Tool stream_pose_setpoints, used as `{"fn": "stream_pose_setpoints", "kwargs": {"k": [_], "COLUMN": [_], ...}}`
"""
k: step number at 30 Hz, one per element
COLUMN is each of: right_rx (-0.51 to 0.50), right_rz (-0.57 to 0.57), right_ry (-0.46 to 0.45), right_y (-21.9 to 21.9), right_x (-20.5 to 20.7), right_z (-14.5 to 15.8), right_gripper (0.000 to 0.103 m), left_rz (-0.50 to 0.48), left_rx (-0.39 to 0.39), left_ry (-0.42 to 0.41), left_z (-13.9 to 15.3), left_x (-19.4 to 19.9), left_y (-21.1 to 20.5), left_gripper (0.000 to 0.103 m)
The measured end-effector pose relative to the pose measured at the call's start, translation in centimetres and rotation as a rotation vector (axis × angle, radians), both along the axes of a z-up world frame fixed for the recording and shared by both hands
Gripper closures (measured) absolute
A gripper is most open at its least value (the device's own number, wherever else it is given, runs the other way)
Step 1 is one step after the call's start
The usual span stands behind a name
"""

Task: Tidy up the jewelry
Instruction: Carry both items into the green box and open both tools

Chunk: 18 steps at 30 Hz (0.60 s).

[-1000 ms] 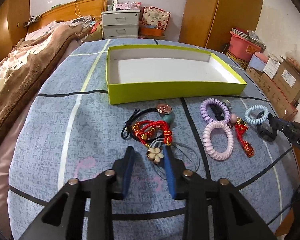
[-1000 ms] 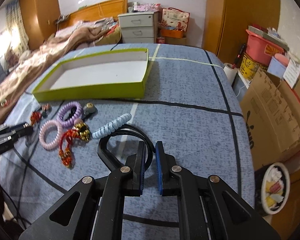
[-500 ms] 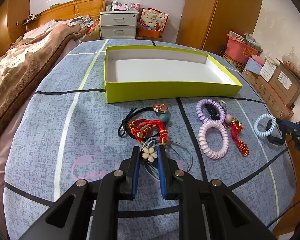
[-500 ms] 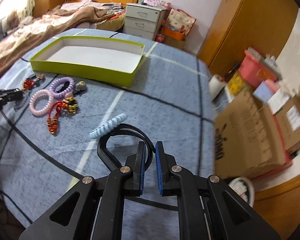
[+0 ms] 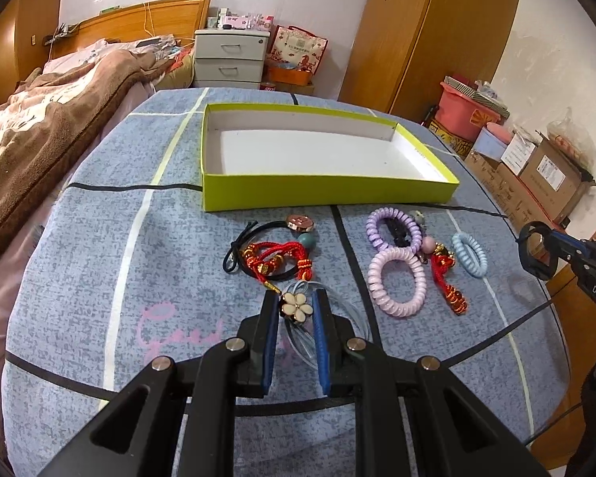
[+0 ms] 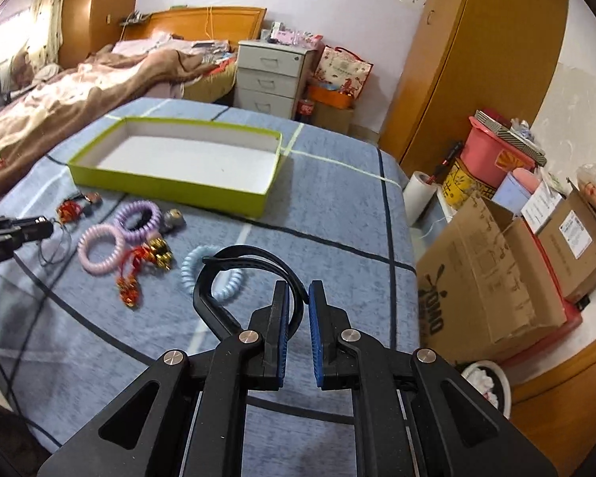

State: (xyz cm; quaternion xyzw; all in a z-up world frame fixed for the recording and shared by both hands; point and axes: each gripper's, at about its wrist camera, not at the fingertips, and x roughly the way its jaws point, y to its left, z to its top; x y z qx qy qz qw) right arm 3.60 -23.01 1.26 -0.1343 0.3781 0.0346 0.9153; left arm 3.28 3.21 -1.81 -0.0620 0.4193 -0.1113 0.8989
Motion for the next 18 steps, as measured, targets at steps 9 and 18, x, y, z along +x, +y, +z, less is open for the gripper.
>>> {"fn": "stream_pose_setpoints", "kwargs": {"k": [9,18], "right_rx": [0.103,0.195], "right_rz": [0.024,0.021], "right_ry": [-0.029,-0.04], "right_y": [1.1,2.4], "right_x": [0.5,4.2], "right_z": [1.4,2.8], "right_gripper": [0.093,0.093], "left_rz": [-0.008,-0.005], "left_rx": [-0.016,-0.032], "left_ry": [-0.027,-0.062], "left_z": [1.7,4.6], "left_x": [0.0,3.1], "left_y": [0.2,1.0], "left_gripper": [0.085,0.085]}}
